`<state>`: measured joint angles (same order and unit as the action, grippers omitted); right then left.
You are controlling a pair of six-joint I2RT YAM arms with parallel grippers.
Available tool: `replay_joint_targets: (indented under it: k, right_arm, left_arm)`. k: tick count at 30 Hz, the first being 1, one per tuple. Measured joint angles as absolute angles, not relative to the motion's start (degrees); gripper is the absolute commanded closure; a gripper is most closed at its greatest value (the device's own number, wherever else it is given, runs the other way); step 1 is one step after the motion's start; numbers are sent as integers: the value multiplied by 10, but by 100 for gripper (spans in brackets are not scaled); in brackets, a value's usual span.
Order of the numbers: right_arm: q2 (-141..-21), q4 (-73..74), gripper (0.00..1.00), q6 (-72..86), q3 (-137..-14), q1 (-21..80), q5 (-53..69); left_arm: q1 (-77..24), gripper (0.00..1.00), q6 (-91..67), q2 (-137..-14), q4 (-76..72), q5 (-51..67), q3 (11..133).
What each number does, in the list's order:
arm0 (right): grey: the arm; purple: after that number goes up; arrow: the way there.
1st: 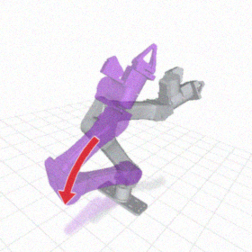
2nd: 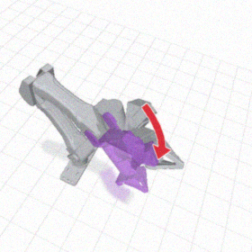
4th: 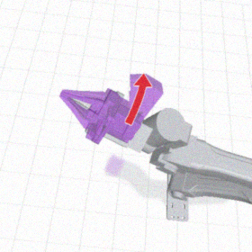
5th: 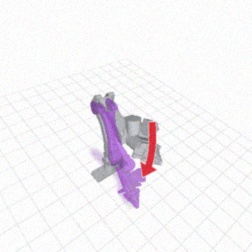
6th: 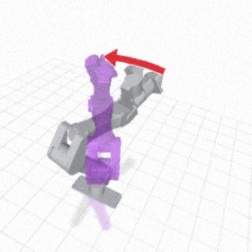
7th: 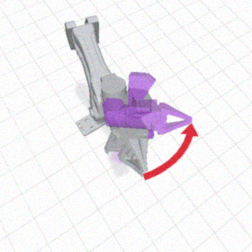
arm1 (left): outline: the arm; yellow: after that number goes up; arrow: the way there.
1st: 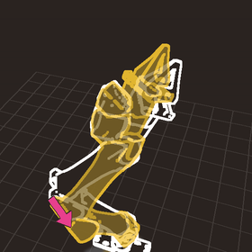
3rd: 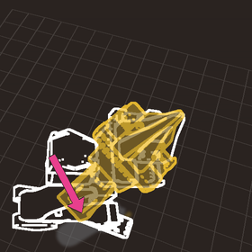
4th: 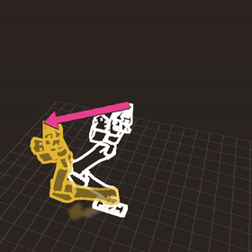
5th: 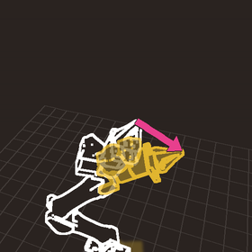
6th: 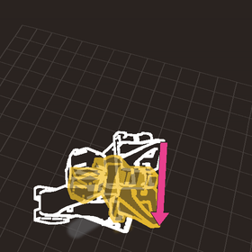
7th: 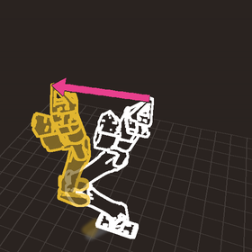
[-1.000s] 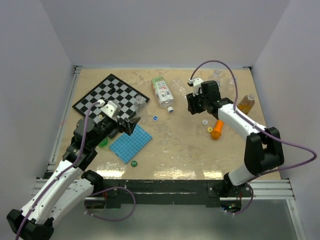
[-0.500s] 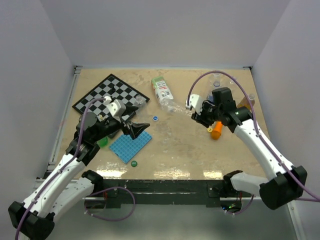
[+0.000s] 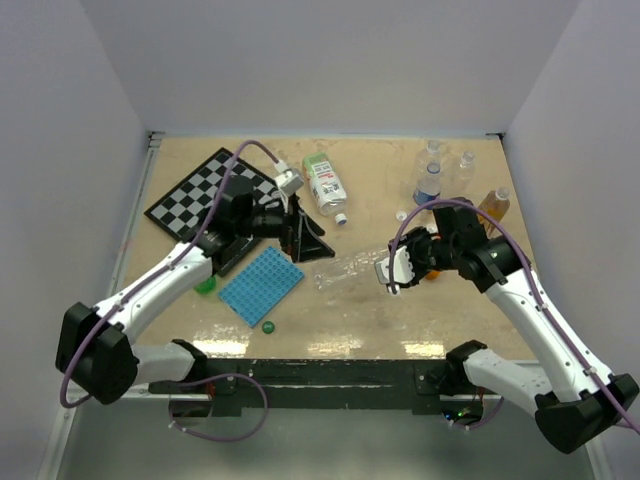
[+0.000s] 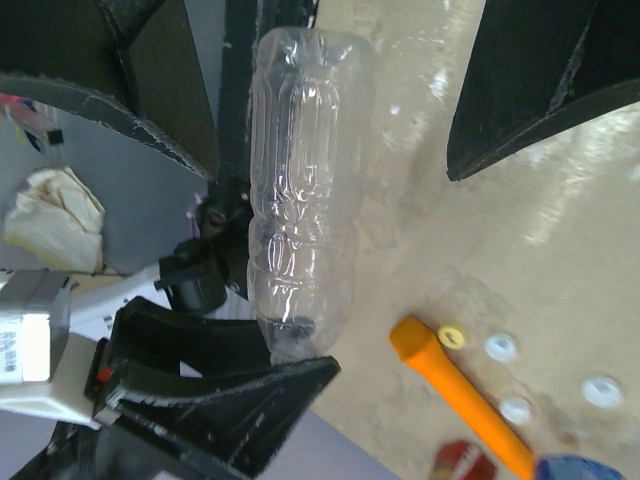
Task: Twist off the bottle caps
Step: Pick up the plastic bottle at the center of the board.
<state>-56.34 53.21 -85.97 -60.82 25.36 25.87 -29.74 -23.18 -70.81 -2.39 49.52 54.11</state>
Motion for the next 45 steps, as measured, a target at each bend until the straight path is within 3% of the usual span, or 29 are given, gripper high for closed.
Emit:
replay_joint_targets:
  k: [8, 12, 16, 21, 24, 25, 31, 40, 45]
  right_arm:
    - [-561, 531, 100, -893, -619, 259, 312]
    - [-553, 528, 100, -895, -620, 260, 317]
    - [-550, 528, 100, -895, -620, 260, 325]
    - [-550, 528, 98, -895, -620, 261, 332]
    - [-549, 530, 87, -897, -620, 262, 340]
    - [-549, 532, 82, -897, -620, 262, 342]
    - [-535, 534, 27, -881, -613, 261, 369]
    - [-474, 496, 2, -722, -613, 251, 446]
    - [-457, 450, 2, -583, -613, 217, 473]
  left_arm:
    - [-389, 1, -230, -811, 27, 549, 574]
    - [-402, 11, -232, -831, 23, 585, 574]
    - [-411, 25, -229, -836, 29, 598, 580]
    - [-414, 61, -213, -839, 56, 591, 596]
    - [-414, 85, -200, -842, 77, 582, 603]
    - [-415, 88, -192, -842, 86, 578, 605]
    - [-421, 94, -152, -814, 94, 553, 582]
    - [-420, 99, -46, -627, 103, 388, 433]
    - [-426, 99, 22, -528, 103, 308, 401]
